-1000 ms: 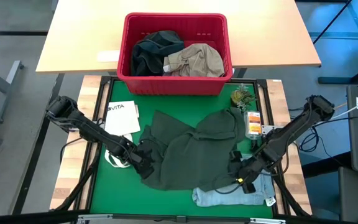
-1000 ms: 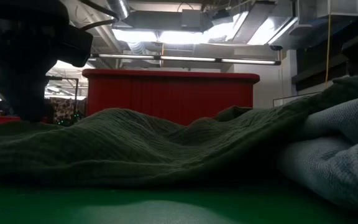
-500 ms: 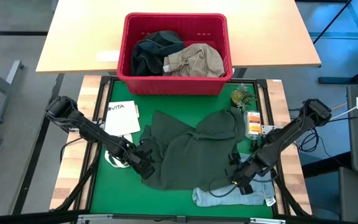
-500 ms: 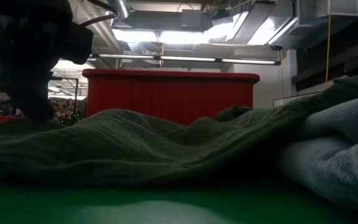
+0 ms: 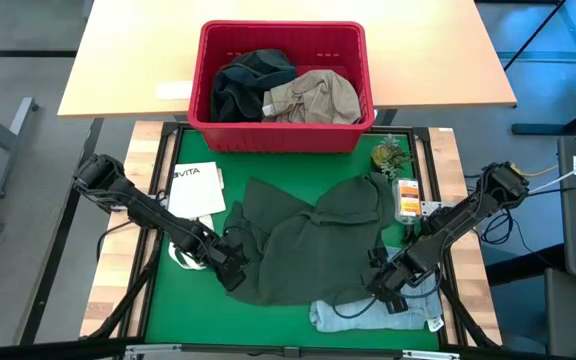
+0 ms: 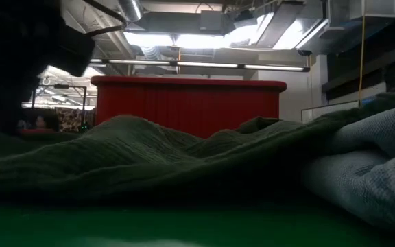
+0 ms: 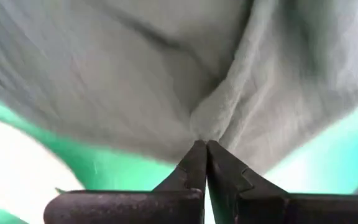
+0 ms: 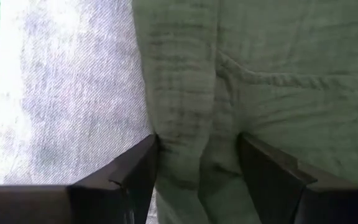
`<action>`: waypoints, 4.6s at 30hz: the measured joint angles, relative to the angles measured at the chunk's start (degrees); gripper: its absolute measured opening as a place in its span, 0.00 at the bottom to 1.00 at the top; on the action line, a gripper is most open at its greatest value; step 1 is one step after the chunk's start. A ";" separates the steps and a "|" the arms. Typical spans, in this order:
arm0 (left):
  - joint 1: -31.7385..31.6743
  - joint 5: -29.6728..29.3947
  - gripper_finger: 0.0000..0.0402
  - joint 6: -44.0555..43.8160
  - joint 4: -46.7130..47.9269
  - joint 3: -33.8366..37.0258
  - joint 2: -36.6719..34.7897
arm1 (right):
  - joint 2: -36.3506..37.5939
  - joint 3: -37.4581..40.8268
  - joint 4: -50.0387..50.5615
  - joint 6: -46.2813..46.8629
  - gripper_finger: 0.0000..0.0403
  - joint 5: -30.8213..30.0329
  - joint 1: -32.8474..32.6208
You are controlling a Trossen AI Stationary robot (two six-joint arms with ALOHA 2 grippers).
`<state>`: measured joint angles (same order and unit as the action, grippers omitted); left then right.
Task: Fold Laundry from Bin
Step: Fold the green shirt
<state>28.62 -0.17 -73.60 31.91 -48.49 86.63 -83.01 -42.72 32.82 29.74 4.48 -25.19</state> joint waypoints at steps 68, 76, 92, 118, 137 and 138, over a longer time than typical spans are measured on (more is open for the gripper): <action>-15.54 -16.74 0.29 -4.40 6.84 6.53 -0.42 | -0.10 0.09 0.28 0.00 0.55 8.17 -0.07; -16.54 -16.44 0.28 -6.67 0.87 11.96 -0.88 | -0.10 0.09 0.28 0.00 0.55 8.15 -0.07; -14.64 -15.62 0.01 -2.51 1.47 8.86 -0.19 | -0.12 0.09 0.26 0.02 0.55 8.10 -0.07; -14.62 -16.63 0.02 4.94 41.80 -0.87 -0.34 | -0.12 0.09 0.22 0.00 0.55 8.01 -0.07; -17.45 -10.37 0.30 6.85 43.08 -2.30 -0.40 | -0.12 0.09 0.22 0.00 0.55 8.01 -0.07; -17.31 -10.35 0.30 7.63 43.37 -2.85 -0.40 | -0.12 0.09 0.22 0.02 0.55 8.00 -0.07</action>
<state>11.31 -10.52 -65.98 75.28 -51.33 86.24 -83.13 -42.63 33.04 29.75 12.48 -25.26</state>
